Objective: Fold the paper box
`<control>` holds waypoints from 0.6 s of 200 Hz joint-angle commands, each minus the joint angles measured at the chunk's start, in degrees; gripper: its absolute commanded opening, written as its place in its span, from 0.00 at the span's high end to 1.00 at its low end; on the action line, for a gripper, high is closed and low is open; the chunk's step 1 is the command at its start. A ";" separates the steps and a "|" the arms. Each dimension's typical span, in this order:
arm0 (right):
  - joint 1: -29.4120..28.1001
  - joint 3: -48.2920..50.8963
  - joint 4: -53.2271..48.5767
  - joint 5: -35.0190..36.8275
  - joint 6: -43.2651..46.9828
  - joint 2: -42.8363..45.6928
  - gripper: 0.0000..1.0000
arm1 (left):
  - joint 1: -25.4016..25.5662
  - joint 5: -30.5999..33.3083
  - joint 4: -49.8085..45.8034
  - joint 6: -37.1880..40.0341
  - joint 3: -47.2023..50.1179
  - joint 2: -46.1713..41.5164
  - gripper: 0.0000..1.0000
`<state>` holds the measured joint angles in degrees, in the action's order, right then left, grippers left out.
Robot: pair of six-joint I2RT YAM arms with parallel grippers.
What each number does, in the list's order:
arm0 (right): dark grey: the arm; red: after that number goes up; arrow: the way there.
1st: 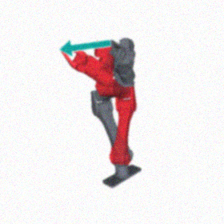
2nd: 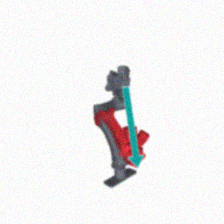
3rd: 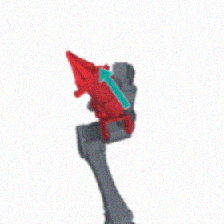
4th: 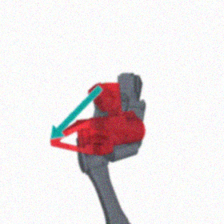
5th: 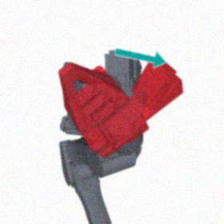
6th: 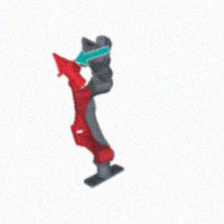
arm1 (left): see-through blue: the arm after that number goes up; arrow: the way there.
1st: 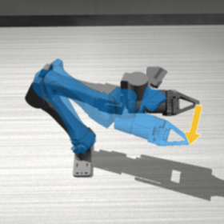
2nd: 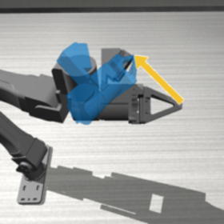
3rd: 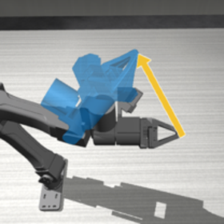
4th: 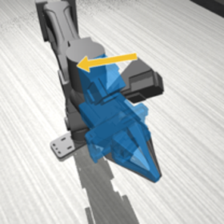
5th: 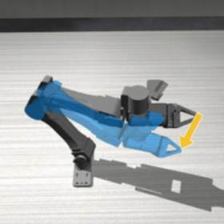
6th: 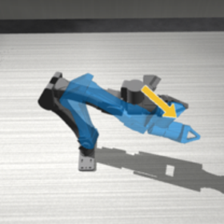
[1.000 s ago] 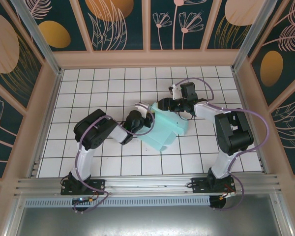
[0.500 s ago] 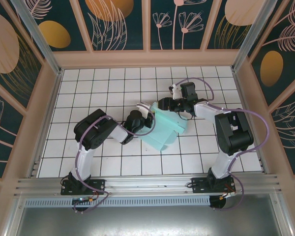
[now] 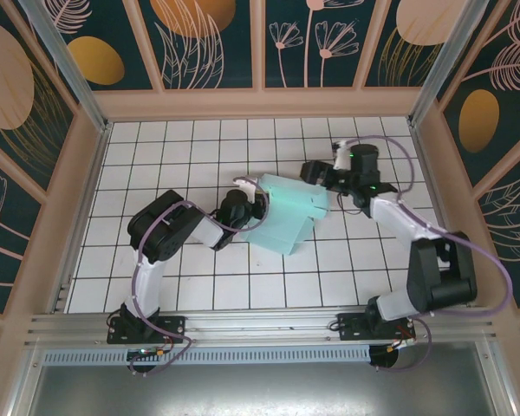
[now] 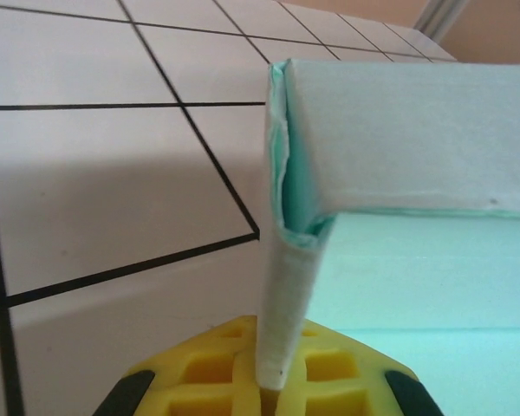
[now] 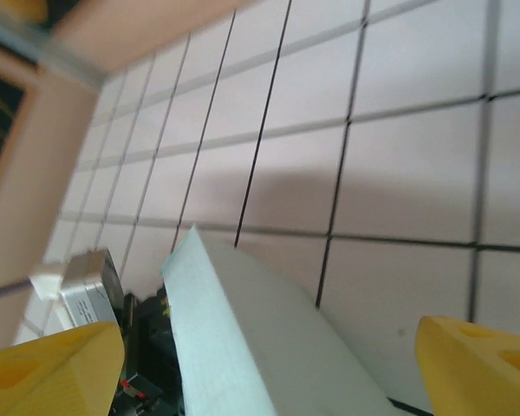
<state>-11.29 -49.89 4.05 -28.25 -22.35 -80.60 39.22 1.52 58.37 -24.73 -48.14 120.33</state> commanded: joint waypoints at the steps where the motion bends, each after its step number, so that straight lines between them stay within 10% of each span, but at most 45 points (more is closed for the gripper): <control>1: 4.80 4.76 5.12 2.59 -6.11 6.50 0.13 | -0.55 -0.82 -0.33 -8.21 -0.73 -2.26 1.00; 62: 15.38 20.05 17.69 -0.50 -15.53 19.17 0.18 | -1.46 -3.08 11.53 -23.95 0.62 -3.19 1.00; 120: 7.87 19.83 27.82 -13.50 -17.37 12.54 0.25 | -1.54 -7.55 16.33 -28.90 -0.54 -3.78 1.00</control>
<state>0.58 -28.14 24.73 -35.88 -38.61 -66.35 37.98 -3.05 69.25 -49.89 -47.33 118.26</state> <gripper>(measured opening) 0.765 0.054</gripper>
